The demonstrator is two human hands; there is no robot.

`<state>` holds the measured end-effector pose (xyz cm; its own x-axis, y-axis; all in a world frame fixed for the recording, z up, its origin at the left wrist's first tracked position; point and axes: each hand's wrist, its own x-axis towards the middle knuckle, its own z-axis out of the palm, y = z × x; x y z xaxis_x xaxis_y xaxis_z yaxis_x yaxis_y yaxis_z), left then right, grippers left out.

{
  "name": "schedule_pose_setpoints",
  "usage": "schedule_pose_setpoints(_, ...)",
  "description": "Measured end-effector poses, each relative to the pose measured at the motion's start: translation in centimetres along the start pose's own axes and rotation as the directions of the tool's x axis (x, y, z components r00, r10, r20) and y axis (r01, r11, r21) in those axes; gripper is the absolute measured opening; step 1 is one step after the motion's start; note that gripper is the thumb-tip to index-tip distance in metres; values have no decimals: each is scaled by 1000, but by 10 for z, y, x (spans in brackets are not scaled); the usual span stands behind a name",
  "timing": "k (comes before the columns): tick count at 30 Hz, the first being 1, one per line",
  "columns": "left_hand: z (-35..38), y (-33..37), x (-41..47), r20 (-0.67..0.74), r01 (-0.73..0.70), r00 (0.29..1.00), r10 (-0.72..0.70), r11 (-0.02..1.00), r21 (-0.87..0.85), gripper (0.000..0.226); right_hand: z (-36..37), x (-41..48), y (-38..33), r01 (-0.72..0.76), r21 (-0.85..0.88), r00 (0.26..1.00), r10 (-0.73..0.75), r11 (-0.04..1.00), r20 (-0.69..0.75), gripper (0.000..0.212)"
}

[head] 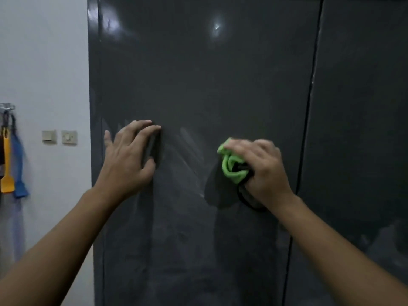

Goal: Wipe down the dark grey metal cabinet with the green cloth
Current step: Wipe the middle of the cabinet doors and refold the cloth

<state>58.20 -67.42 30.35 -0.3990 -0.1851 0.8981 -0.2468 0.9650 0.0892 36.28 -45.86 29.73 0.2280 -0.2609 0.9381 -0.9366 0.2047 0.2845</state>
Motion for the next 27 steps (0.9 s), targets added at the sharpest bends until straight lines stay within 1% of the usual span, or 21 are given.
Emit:
schedule_pose_setpoints(1, 1, -3, -1, 0, 0, 1000, 0, 1000, -14, 70, 3, 8, -4, -67, -23, 997, 66, 998, -45, 39)
schedule_pose_setpoints(3, 5, -6, -1, 0, -6, 1000, 6, 998, -56, 71, 19, 15, -18, -132, -62, 987, 126, 989, -96, 48)
schedule_pose_setpoints(4, 6, -6, -1, -1, -4, 1000, 4, 997, -77, 72, 27, 17, -27, -147, -68, 985, 140, 987, -104, 53)
schedule_pose_setpoints(6, 7, -7, 1, -1, 6, 1000, -6, 995, -104, 75, 40, 15, -45, -122, -69, 989, 116, 990, -89, 54)
schedule_pose_setpoints(8, 5, -9, 2, 10, 4, 1000, -2, 993, -115, 75, 50, 9, -60, -27, -46, 999, 26, 999, -23, 48)
schedule_pose_setpoints(10, 0, -16, 2, 56, -24, 998, 30, 993, -115, 77, 56, -1, -70, 100, -19, 991, -98, 995, 91, 45)
schedule_pose_setpoints(11, -3, -19, 1, 87, -43, 995, 53, 992, -119, 78, 57, -5, -73, 167, -10, 974, -164, 986, 157, 46)
schedule_pose_setpoints(13, -13, -27, -1, 128, -68, 988, 88, 985, -157, 79, 54, -5, -69, 308, -23, 917, -291, 951, 273, 48)
schedule_pose_setpoints(14, -19, -31, -2, 115, -66, 989, 88, 981, -182, 78, 51, -1, -63, 376, -53, 891, -346, 925, 294, 47)
schedule_pose_setpoints(15, -25, -35, -5, 70, -49, 996, 63, 980, -193, 76, 48, 4, -56, 421, -92, 881, -383, 902, 278, 45)
schedule_pose_setpoints(16, -31, -41, -7, 3, -13, 1000, 14, 982, -187, 75, 45, 12, -49, 408, -119, 900, -378, 905, 217, 43)
schedule_pose_setpoints(17, -35, -48, -9, -64, 35, 997, -46, 985, -168, 74, 43, 22, -43, 320, -120, 945, -307, 940, 117, 40)
schedule_pose_setpoints(18, -36, -56, -11, -114, 91, 987, -109, 985, -150, 73, 42, 33, -40, 181, -99, 983, -181, 979, 3, 41)
schedule_pose_setpoints(19, -35, -65, -12, -136, 158, 974, -178, 976, -147, 73, 43, 43, -40, 35, -85, 995, -43, 996, -90, 43)
schedule_pose_setpoints(20, -32, -73, -13, -126, 230, 959, -252, 959, -166, 74, 47, 51, -46, -83, -94, 986, 68, 992, -150, 46)
schedule_pose_setpoints(21, -28, -80, -14, -92, 291, 945, -314, 934, -207, 75, 53, 59, -55, -150, -118, 976, 128, 982, -177, 48)
schedule_pose_setpoints(22, -23, -85, -16, -51, 329, 934, -353, 909, -256, 74, 60, 65, -66, -177, -147, 975, 153, 973, -160, 53)
schedule_pose_setpoints(23, -18, -87, -17, -25, 349, 928, -372, 890, -294, 72, 66, 68, -77, -179, -175, 982, 164, 968, -94, 62)
schedule_pose_setpoints(24, -15, -87, -19, -18, 360, 923, -385, 878, -314, 69, 73, 70, -88, -156, -193, 987, 160, 969, 4, 72)
schedule_pose_setpoints(26, -10, -87, -22, -33, 374, 913, -406, 868, -328, 61, 87, 66, -107, -64, -207, 981, 100, 976, 167, 87)
schedule_pose_setpoints(27, -11, -87, -22, -45, 370, 913, -405, 870, -326, 60, 93, 63, -115, -9, -204, 974, 54, 979, 218, 88)
